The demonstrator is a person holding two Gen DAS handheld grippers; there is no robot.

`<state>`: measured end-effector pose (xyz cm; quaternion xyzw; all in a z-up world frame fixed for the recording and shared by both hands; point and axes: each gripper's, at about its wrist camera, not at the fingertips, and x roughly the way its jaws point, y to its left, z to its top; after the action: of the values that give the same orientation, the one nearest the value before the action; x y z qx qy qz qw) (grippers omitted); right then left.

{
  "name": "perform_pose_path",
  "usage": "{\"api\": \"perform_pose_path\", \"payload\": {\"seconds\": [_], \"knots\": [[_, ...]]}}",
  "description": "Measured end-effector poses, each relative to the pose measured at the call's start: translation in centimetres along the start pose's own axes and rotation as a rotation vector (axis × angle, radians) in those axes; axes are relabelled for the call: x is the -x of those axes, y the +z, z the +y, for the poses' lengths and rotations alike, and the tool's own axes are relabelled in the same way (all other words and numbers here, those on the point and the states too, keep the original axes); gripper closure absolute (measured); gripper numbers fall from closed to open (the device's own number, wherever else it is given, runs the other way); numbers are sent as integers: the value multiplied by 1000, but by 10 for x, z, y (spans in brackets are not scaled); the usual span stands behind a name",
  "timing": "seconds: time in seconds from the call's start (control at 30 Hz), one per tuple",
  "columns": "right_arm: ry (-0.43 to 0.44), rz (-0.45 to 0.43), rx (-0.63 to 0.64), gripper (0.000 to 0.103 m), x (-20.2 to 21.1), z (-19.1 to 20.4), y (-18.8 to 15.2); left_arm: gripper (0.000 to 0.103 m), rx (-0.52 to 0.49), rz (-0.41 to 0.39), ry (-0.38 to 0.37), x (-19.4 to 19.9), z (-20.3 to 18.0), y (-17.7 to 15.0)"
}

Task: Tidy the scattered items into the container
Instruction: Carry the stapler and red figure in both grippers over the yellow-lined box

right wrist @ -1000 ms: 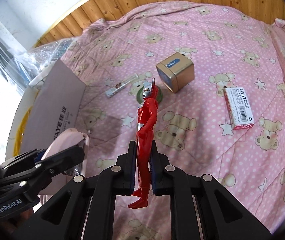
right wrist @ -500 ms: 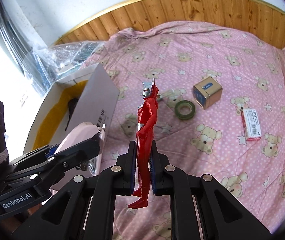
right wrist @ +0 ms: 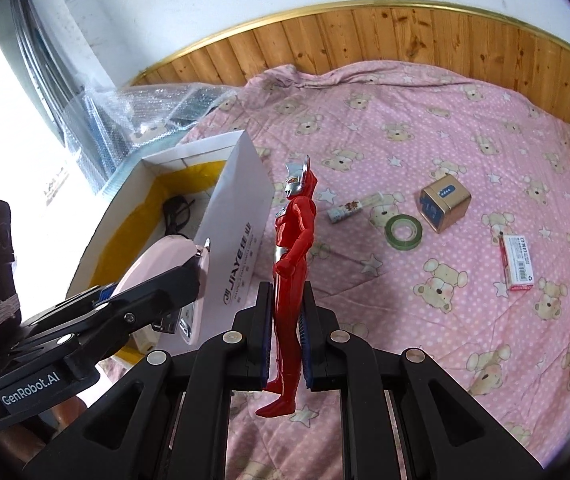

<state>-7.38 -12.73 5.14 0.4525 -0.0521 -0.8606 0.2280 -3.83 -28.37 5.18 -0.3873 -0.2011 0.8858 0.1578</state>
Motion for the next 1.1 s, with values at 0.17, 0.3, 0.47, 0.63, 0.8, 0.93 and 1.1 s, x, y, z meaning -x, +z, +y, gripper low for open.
{"api": "perform_pose_path", "payload": {"seconds": [0.17,0.3,0.47,0.63,0.8,0.93,1.1], "knots": [[9,-13,31,90,4,18,3,76,22,-35,-3,18,10,1],[25,-29,63,90,10,36,9,76,43,-63,-1,33,20,2],[53,-48,99,90,12,58,16,76,68,-98,5,54,32,2],[84,-48,135,90,9,80,18,76,93,-123,20,70,45,3],[109,-50,173,90,6,98,23,76,119,-145,39,81,58,5],[123,-50,197,90,2,110,28,76,142,-152,57,84,69,6],[144,-42,227,90,-6,124,33,76,171,-149,85,83,85,5]]}}
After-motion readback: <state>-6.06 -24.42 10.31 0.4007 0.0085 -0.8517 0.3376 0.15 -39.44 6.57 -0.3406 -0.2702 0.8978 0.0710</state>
